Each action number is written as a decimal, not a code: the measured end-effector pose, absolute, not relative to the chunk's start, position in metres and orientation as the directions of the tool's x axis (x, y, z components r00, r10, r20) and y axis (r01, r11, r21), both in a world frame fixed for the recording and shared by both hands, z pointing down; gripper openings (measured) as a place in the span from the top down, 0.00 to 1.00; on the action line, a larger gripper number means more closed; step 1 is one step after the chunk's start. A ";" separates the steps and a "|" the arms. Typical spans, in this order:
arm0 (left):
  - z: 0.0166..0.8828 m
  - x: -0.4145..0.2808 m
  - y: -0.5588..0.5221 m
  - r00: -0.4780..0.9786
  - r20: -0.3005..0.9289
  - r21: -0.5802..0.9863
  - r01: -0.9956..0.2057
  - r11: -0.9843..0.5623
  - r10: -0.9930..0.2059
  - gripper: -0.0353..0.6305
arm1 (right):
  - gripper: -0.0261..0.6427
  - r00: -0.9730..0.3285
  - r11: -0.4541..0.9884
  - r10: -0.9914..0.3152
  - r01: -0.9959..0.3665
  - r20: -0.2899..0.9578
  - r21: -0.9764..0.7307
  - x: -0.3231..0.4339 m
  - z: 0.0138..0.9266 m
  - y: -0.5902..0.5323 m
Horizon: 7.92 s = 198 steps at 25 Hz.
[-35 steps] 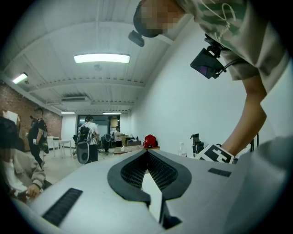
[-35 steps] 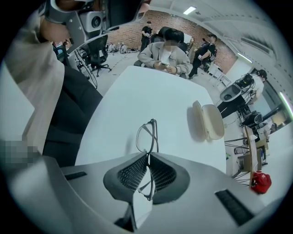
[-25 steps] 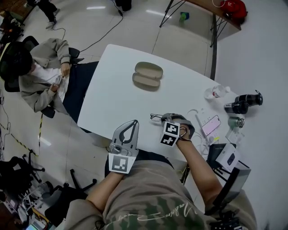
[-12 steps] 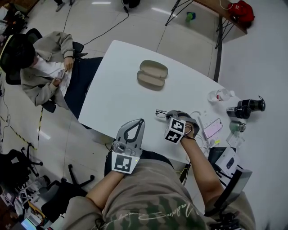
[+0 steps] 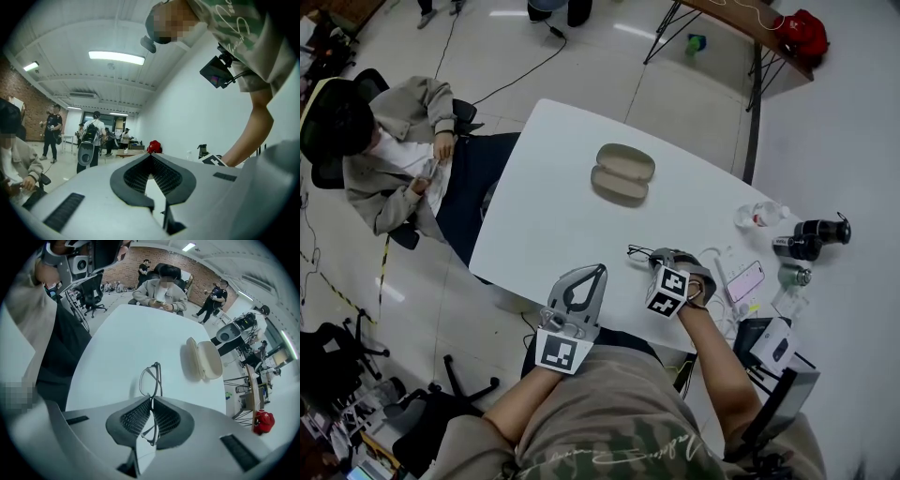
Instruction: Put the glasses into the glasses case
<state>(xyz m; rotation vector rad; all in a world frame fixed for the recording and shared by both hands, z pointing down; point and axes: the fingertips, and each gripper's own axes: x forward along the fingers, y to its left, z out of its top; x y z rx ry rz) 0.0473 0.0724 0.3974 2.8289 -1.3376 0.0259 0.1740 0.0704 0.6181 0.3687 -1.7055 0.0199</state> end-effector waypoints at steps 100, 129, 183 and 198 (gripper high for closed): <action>0.419 0.071 0.017 0.555 0.128 0.022 -0.830 -0.557 -0.822 0.94 | 0.92 -0.172 0.968 -0.161 -0.220 0.972 0.121 0.194 0.649 -0.005; 0.397 0.064 0.033 0.561 0.083 -0.084 -0.820 -0.567 -0.824 0.94 | 0.92 -0.161 0.964 -0.210 -0.195 0.964 0.178 0.204 0.650 -0.012; 0.396 0.022 0.037 0.580 0.109 -0.054 -0.808 -0.587 -0.807 0.94 | 0.92 -0.134 0.932 -0.262 -0.294 0.956 0.214 0.227 0.643 -0.045; 0.398 0.025 0.041 0.572 0.124 -0.005 -0.817 -0.577 -0.811 0.94 | 0.92 -0.153 0.923 -0.289 -0.307 0.945 0.232 0.230 0.632 -0.060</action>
